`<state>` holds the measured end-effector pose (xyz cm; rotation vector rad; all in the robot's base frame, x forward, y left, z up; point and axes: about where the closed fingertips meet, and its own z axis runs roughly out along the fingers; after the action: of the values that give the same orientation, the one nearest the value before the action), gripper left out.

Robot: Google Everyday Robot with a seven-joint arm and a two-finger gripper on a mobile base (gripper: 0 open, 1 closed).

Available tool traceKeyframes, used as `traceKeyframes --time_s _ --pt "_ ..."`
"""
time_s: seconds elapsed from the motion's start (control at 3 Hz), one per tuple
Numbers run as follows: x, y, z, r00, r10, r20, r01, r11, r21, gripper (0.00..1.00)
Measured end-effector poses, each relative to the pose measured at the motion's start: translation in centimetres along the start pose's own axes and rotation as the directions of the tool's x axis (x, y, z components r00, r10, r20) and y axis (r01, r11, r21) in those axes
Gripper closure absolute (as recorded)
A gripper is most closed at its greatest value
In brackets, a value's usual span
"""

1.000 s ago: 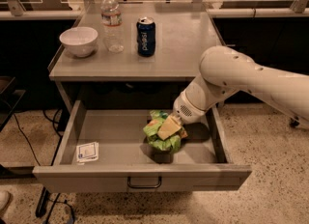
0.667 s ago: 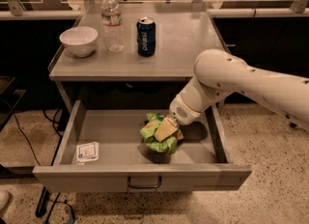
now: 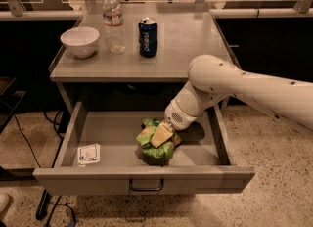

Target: Place green rice chip bag into top drawer

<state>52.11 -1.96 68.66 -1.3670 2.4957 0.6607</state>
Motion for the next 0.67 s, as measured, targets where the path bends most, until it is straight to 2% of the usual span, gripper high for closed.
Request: traceKeyframes --time_s 0.33,0.67 --pt "-0.15 0.73 1.01 1.000 -0.011 -0.006 0.011 0.9993 -0.036 1.00" --pt "-0.15 0.73 1.01 1.000 -0.011 -0.006 0.011 0.9993 -0.036 0.73"
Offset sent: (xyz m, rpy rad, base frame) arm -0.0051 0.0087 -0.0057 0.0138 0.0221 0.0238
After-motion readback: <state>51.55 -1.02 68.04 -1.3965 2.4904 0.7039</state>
